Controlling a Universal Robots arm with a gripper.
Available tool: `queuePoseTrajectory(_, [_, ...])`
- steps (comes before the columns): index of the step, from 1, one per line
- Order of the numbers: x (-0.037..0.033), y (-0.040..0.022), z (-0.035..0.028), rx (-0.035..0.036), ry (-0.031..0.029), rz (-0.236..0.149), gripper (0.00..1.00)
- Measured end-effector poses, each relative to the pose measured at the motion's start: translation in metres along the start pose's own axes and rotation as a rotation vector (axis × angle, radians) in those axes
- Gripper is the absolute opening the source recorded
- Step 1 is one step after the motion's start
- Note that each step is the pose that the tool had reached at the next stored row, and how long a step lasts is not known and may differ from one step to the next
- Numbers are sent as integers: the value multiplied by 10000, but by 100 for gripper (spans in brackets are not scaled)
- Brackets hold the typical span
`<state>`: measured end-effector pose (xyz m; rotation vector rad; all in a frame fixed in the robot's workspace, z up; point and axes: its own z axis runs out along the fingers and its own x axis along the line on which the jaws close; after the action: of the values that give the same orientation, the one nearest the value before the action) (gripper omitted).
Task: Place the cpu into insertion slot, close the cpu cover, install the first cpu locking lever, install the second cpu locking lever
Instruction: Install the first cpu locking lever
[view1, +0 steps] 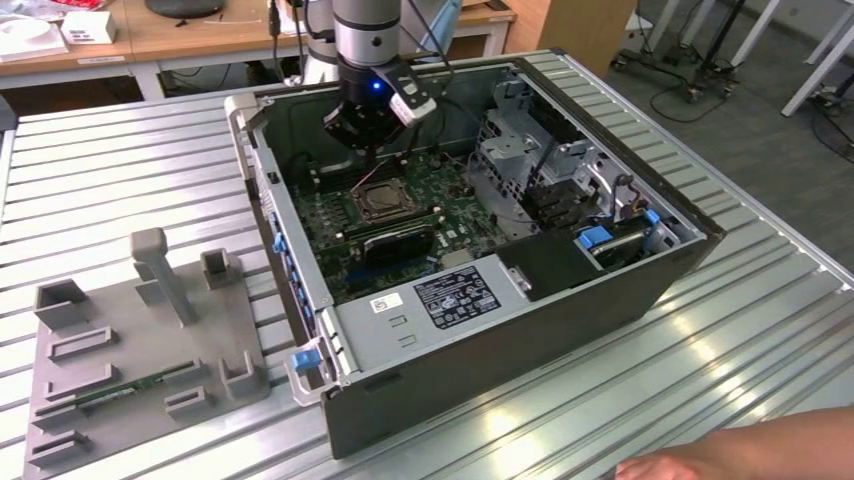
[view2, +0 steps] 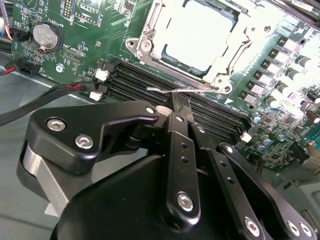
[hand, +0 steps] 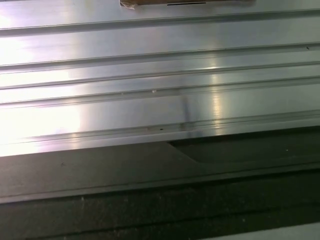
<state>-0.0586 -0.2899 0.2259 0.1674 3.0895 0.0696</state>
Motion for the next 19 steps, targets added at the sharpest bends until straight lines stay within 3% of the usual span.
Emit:
queuePoseTrajectory(8, [-1, -13, 5, 1, 1, 1, 10])
queuePoseTrajectory(19, [2, -17, 84, 1, 0, -1, 10])
